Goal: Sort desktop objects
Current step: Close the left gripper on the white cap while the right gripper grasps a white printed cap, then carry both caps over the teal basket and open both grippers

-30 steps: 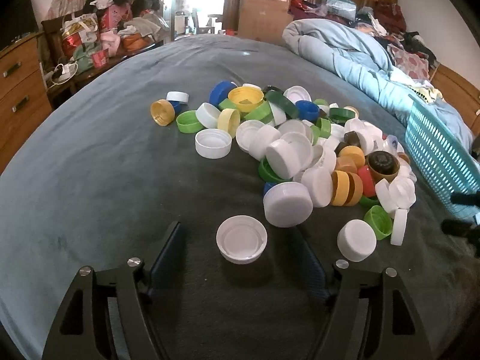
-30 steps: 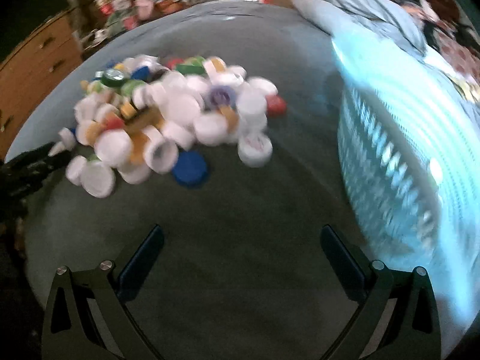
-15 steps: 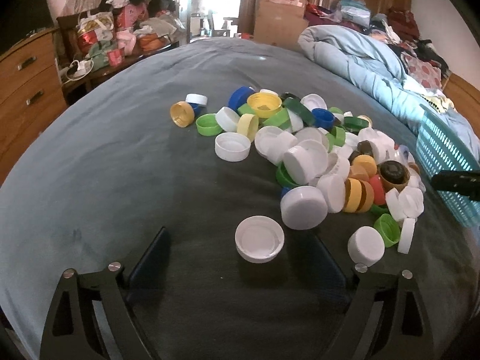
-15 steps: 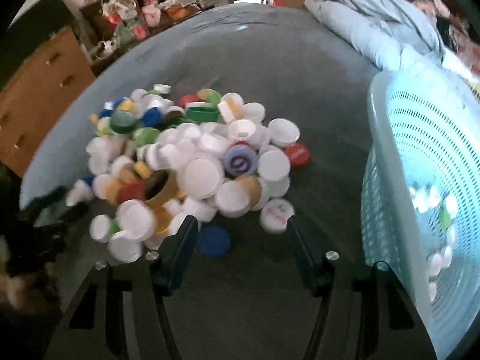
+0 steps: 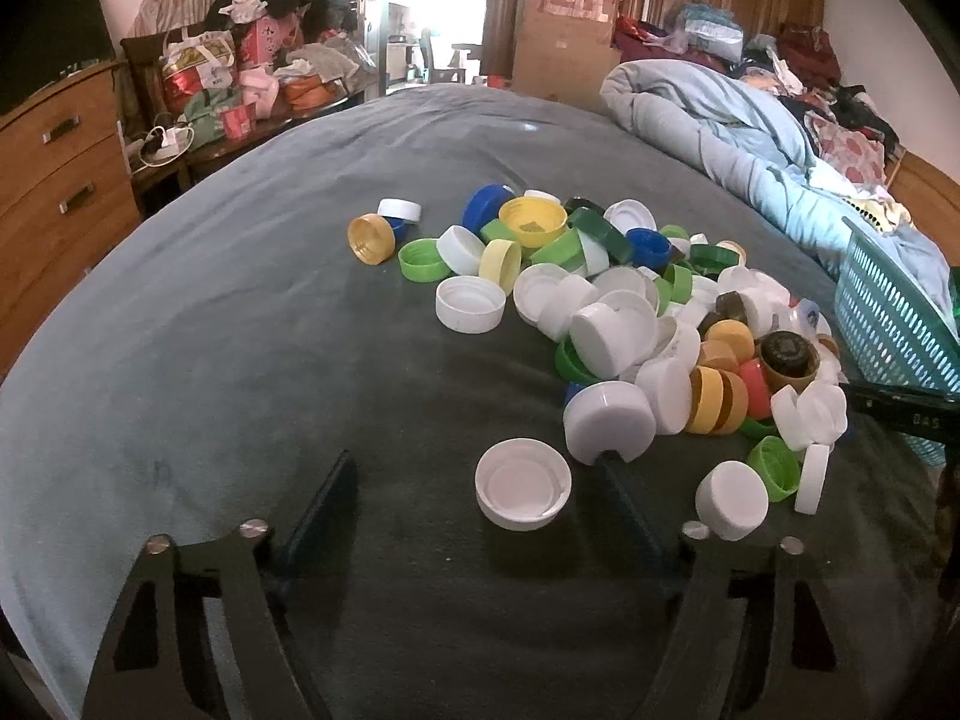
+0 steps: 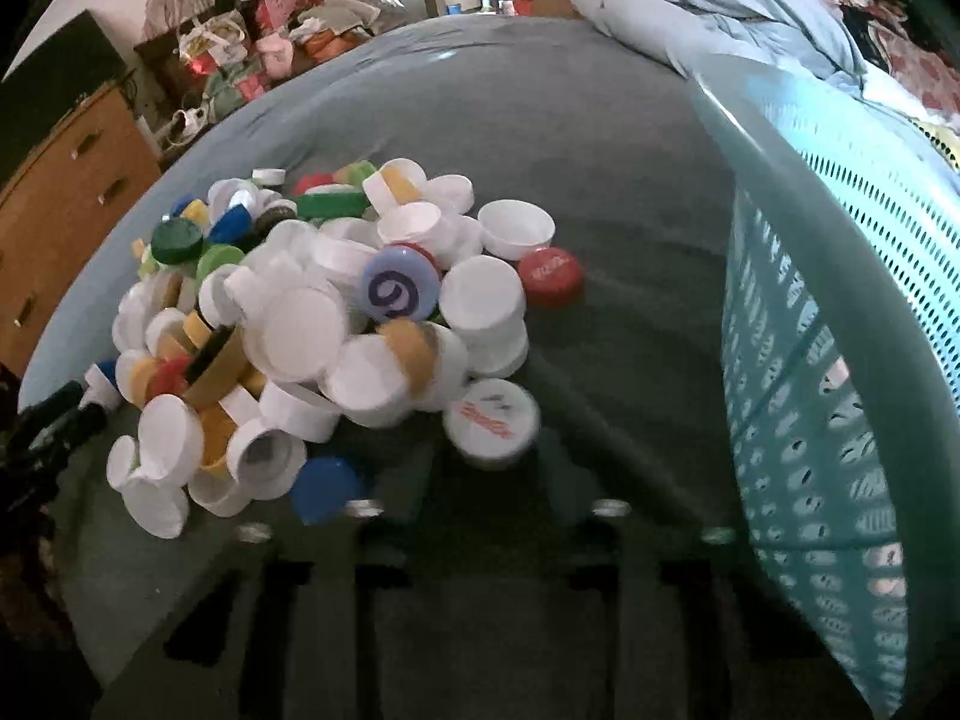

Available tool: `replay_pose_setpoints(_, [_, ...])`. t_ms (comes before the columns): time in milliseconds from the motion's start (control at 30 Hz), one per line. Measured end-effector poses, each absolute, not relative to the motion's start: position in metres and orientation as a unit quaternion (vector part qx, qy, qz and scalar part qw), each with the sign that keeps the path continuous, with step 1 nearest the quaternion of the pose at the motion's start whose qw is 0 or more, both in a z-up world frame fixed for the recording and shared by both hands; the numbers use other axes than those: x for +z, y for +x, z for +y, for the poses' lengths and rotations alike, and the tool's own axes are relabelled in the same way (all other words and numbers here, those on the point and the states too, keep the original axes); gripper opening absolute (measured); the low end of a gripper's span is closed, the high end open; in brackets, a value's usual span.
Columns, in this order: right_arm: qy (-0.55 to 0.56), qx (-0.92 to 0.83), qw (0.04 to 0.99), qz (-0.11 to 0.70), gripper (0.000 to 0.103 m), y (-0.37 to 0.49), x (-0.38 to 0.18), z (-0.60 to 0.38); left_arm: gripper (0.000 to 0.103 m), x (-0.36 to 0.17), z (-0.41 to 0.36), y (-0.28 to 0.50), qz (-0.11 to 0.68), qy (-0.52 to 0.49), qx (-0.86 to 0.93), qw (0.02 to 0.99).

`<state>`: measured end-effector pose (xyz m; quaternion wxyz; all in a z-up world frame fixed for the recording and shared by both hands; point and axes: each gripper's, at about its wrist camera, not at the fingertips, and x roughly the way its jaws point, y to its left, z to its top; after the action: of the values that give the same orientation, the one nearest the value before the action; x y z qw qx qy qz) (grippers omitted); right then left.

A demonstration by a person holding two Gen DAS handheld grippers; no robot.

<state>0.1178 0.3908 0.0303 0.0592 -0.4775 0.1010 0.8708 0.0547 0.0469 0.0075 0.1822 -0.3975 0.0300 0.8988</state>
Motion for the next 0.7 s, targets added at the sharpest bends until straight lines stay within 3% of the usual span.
replay_pose_setpoints(100, [-0.478, 0.871, 0.058, 0.096, 0.025, 0.115, 0.028, 0.390, 0.078, 0.008, 0.047, 0.055, 0.029, -0.398, 0.898, 0.185])
replay_pose_setpoints(233, [-0.475, 0.873, 0.064, 0.089, 0.026, 0.116, 0.025, 0.388, 0.085, 0.010, 0.046, 0.056, 0.026, -0.394, 0.900, 0.187])
replay_pose_setpoints(467, [-0.474, 0.874, 0.066, 0.084, 0.027, 0.116, 0.026, 0.391, 0.085, 0.009, 0.052, 0.050, 0.031, -0.401, 0.896, 0.188])
replay_pose_setpoints(500, [-0.476, 0.873, 0.065, 0.088, 0.026, 0.117, 0.027, 0.393, 0.076, 0.007, 0.055, 0.049, 0.039, -0.404, 0.894, 0.189])
replay_pose_setpoints(533, [-0.477, 0.872, 0.065, 0.092, 0.026, 0.118, 0.028, 0.393, 0.056, 0.006, 0.057, 0.049, 0.048, -0.406, 0.892, 0.189])
replay_pose_setpoints(567, [-0.477, 0.871, 0.065, 0.101, 0.026, 0.120, 0.029, 0.394, 0.050, 0.007, 0.059, 0.050, 0.050, -0.406, 0.892, 0.194])
replay_pose_setpoints(600, [-0.477, 0.870, 0.068, 0.105, 0.026, 0.122, 0.031, 0.394, 0.034, 0.007, 0.060, 0.051, 0.051, -0.404, 0.891, 0.200])
replay_pose_setpoints(700, [-0.474, 0.871, 0.071, 0.106, 0.026, 0.133, 0.043, 0.392, 0.031, 0.010, 0.059, 0.053, 0.047, -0.401, 0.892, 0.203])
